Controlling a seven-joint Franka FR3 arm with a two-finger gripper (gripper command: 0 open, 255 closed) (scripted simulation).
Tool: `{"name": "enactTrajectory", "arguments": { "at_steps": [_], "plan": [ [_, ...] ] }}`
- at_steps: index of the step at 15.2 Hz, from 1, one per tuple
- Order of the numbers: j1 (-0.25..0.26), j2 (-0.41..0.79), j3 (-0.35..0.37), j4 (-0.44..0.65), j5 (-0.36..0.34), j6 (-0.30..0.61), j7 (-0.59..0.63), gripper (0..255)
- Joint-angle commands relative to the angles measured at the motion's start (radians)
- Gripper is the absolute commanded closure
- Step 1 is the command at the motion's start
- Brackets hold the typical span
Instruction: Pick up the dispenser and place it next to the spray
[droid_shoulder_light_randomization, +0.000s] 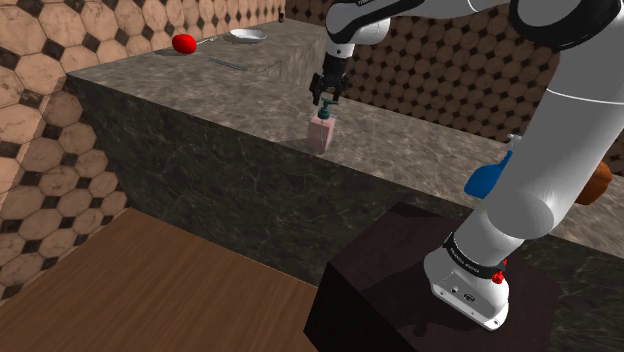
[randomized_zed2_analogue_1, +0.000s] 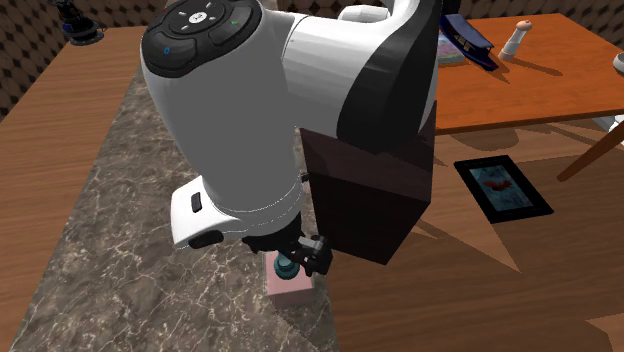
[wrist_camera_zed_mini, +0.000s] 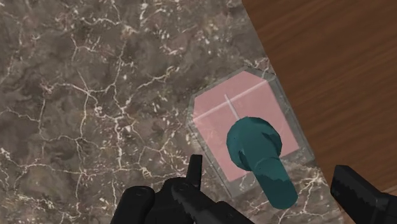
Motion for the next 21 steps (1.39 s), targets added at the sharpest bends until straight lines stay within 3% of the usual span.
{"name": "enactTrajectory", "arguments": {
  "at_steps": [1, 10, 11, 21],
  "plan": [
    [0.001, 0.01, 0.001, -0.011, 0.001, 0.022, 0.0, 0],
    [0.001, 0.013, 0.001, -0.014, 0.002, 0.028, -0.001, 0],
    [0.001, 0.013, 0.001, -0.014, 0.002, 0.028, -0.001, 255],
    [0.001, 0.008, 0.001, -0.007, 0.001, 0.016, 0.0, 255]
  ]
}}
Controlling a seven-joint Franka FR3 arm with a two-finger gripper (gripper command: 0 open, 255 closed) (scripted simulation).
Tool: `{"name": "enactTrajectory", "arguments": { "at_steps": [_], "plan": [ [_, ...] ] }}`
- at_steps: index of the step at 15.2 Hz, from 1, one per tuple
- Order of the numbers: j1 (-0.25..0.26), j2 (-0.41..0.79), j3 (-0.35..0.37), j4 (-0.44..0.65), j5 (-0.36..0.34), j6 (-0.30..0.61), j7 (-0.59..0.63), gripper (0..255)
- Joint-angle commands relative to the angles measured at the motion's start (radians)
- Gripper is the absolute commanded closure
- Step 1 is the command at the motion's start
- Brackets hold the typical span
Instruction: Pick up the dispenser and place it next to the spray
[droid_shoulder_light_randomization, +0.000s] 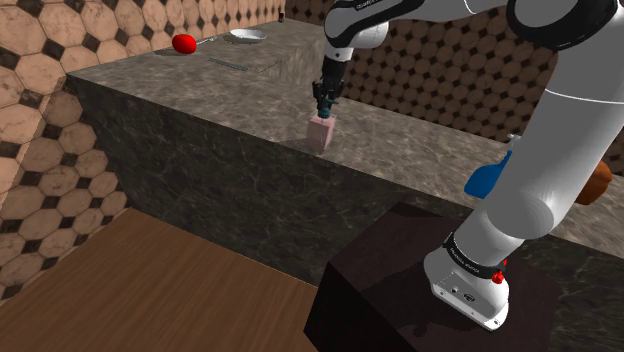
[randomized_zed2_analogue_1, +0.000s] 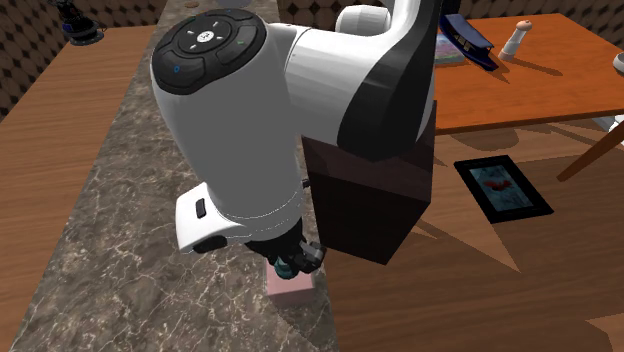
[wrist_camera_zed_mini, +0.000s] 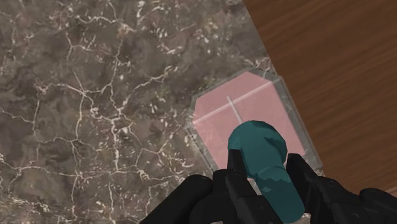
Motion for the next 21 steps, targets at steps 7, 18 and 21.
{"name": "enactTrajectory", "arguments": {
  "at_steps": [7, 18, 21],
  "plan": [
    [0.0, -0.032, -0.002, 0.06, -0.006, -0.092, 0.008, 255],
    [-0.001, -0.06, -0.003, 0.172, -0.013, -0.232, 0.018, 255],
    [-0.001, -0.063, -0.003, 0.208, -0.014, -0.271, 0.021, 255]
  ]
}}
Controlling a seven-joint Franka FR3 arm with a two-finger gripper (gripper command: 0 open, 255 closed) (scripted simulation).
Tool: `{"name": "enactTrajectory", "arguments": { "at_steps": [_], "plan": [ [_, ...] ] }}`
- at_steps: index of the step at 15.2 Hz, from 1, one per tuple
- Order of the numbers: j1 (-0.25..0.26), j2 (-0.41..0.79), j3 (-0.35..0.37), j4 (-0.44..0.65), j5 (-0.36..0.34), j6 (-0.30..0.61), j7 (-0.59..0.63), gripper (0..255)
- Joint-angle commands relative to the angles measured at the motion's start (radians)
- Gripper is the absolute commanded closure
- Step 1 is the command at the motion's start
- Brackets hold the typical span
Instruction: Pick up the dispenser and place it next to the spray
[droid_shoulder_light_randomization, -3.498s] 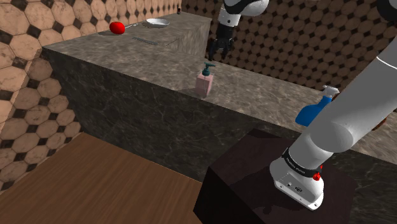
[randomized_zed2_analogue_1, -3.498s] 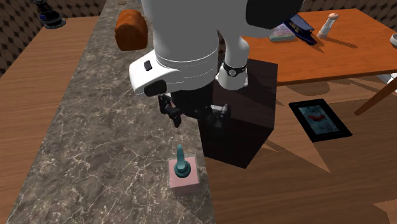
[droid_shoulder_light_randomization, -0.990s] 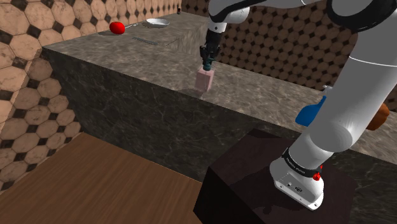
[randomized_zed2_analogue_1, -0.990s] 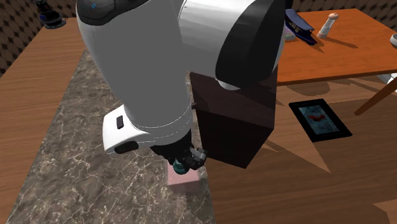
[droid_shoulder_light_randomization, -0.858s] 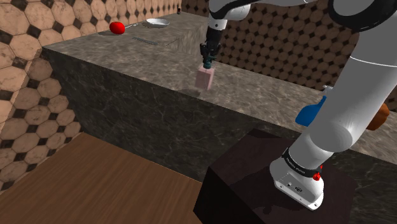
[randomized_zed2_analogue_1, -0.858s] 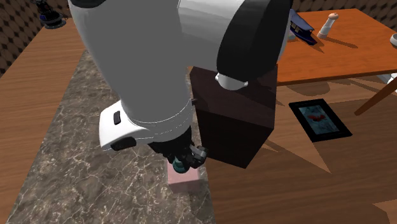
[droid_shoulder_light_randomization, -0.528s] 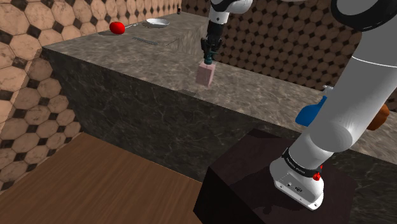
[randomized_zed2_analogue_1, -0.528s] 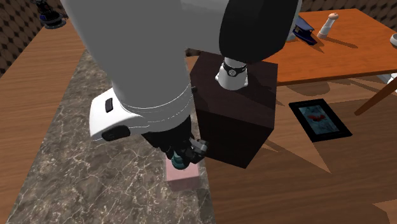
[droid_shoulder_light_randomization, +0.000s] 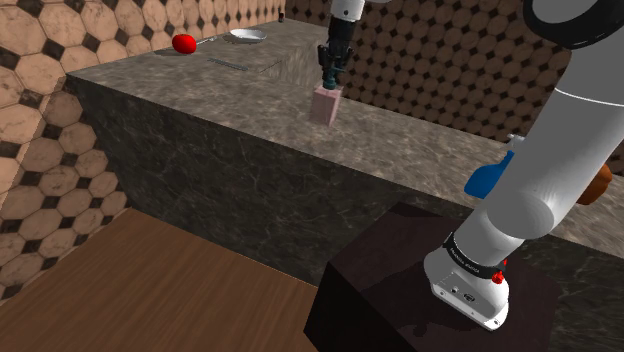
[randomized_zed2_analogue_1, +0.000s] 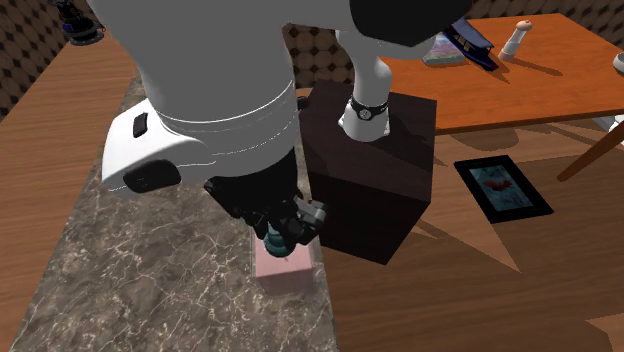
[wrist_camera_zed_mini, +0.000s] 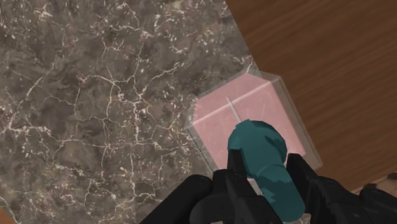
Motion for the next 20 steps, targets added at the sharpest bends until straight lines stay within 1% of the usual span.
{"name": "enactTrajectory", "arguments": {
  "at_steps": [1, 11, 20],
  "plan": [
    [0.001, -0.003, 0.0, 0.026, -0.001, -0.029, 0.003, 255],
    [-0.001, 0.004, -0.001, 0.17, -0.002, -0.166, 0.011, 255],
    [-0.004, 0.034, -0.002, 0.334, 0.0, -0.299, 0.017, 255]
  ]
}}
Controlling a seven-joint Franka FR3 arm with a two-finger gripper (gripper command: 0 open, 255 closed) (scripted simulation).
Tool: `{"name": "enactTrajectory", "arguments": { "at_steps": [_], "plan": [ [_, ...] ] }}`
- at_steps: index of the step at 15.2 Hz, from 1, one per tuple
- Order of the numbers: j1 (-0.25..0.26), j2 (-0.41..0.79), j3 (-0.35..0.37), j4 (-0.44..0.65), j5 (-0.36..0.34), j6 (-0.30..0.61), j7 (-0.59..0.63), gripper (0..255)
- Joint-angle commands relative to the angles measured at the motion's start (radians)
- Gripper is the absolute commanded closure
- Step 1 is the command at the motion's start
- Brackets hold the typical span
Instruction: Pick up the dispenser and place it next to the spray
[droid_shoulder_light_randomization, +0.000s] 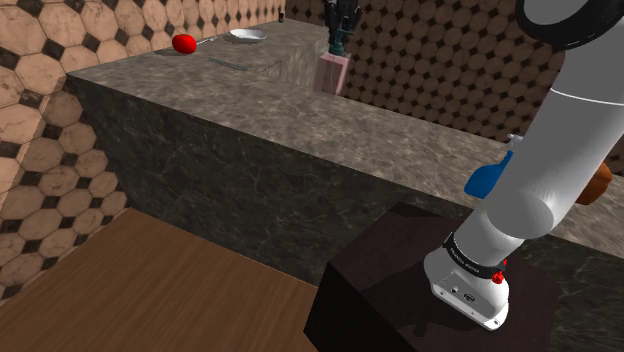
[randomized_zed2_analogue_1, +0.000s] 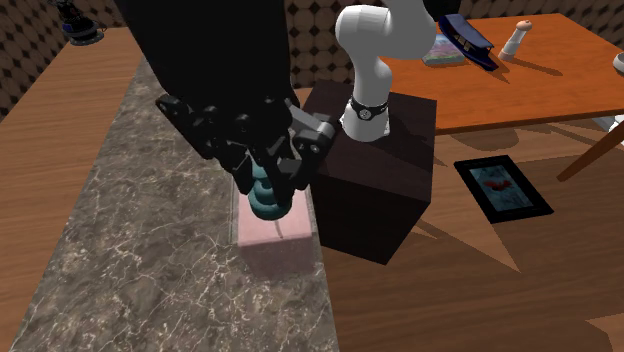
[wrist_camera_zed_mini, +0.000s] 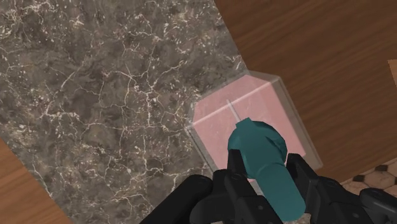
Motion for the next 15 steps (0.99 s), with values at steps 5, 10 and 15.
{"name": "enactTrajectory", "arguments": {
  "at_steps": [5, 10, 15],
  "plan": [
    [-0.003, 0.037, 0.0, 0.133, 0.003, -0.097, 0.005, 255],
    [-0.007, 0.081, -0.001, 0.268, 0.007, -0.187, 0.008, 255],
    [-0.014, 0.15, -0.001, 0.445, 0.015, -0.296, 0.013, 255]
  ]
}}
